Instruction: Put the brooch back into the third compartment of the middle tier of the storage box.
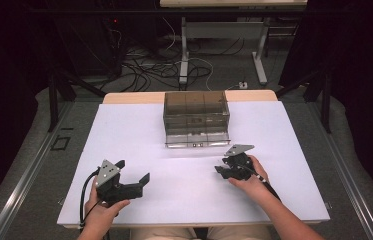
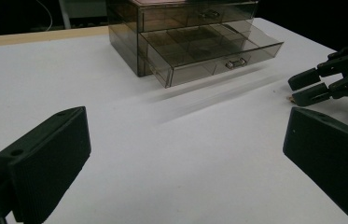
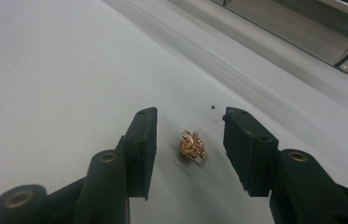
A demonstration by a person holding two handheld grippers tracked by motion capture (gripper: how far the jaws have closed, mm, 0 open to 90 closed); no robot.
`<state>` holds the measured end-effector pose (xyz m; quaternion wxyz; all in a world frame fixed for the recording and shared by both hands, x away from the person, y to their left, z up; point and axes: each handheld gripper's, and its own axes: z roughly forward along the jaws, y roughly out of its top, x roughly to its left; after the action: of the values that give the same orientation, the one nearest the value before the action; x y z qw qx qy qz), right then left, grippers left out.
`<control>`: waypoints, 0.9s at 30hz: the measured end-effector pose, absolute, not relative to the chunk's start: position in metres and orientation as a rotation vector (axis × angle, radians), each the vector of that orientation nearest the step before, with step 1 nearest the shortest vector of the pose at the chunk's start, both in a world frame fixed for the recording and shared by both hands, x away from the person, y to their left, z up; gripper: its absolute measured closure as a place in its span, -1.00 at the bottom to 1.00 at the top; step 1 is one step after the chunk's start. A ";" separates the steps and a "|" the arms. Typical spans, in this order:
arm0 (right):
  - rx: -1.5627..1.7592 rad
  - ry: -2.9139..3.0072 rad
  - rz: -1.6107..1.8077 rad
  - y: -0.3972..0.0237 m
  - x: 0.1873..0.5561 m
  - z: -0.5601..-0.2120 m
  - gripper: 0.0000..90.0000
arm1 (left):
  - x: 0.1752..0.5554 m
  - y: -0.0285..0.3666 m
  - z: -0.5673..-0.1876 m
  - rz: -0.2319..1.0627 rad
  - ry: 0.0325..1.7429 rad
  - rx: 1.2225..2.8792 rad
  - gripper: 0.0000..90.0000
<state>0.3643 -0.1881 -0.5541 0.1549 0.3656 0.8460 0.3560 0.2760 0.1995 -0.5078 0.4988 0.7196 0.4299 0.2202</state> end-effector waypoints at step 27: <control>1.074 2.405 1.056 -0.191 0.362 -0.562 0.64 | 0.276 0.199 -0.508 0.526 1.044 1.739 -0.98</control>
<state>0.3623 -0.1910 -0.5622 0.1513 0.3741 0.8377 0.3679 0.2762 0.1993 -0.5082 0.4998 0.7188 0.4315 0.2176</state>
